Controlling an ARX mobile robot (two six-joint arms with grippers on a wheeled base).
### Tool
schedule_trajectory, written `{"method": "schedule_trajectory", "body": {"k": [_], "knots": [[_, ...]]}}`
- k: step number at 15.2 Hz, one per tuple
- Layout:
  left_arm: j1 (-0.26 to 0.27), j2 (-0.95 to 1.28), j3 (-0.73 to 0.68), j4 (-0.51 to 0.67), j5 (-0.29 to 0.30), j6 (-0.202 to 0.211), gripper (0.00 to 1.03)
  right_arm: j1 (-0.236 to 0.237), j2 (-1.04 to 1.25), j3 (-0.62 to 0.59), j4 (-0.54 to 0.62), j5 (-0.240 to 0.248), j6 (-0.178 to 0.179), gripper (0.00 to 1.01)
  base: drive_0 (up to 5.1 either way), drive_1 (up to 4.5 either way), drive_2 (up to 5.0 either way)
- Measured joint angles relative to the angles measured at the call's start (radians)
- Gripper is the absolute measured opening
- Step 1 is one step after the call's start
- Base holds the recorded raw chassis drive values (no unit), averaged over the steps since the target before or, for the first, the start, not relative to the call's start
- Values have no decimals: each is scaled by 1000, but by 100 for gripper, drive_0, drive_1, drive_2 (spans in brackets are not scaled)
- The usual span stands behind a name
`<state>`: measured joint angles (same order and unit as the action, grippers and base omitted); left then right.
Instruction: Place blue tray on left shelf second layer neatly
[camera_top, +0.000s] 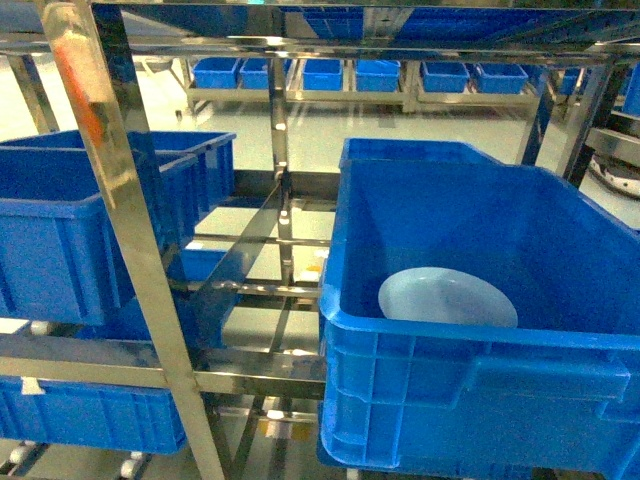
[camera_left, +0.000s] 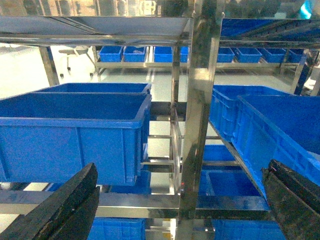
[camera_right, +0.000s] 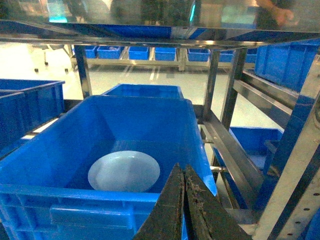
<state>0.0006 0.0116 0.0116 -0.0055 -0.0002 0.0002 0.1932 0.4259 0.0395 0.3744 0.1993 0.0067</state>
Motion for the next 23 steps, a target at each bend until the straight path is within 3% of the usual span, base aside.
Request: {"method": "schedule_trajectory", "body": {"k": [3,4,6,12,14,20,23], "knots": [[0,0,0,0,0,0,98,-69,-78,-26,-32,-72,-1,2,0,0,0],[0,0,0,0,0,0,98,-148,-128,-27,-76,-164,-2,2,0,0,0],[0,0,0,1,0,0,98,-195,-147,-27,-88,-182,-1,2,0,0,0],[0,0,0,1,0,0,98,-193,-249,-27,-199,-199,-1,2,0,0,0],[-1,0,0,1,0,0,98,-193,-388,-26,-384,-199,-1,2,0,0,0],[-1,0,0,1,0,0,98,-193,-421,-26,-379,-199,-2,2,0,0,0],[-1,0,0,1,0,0,98,-193,-421,-26,-379,-199,-1,35,0,0,0]]}}
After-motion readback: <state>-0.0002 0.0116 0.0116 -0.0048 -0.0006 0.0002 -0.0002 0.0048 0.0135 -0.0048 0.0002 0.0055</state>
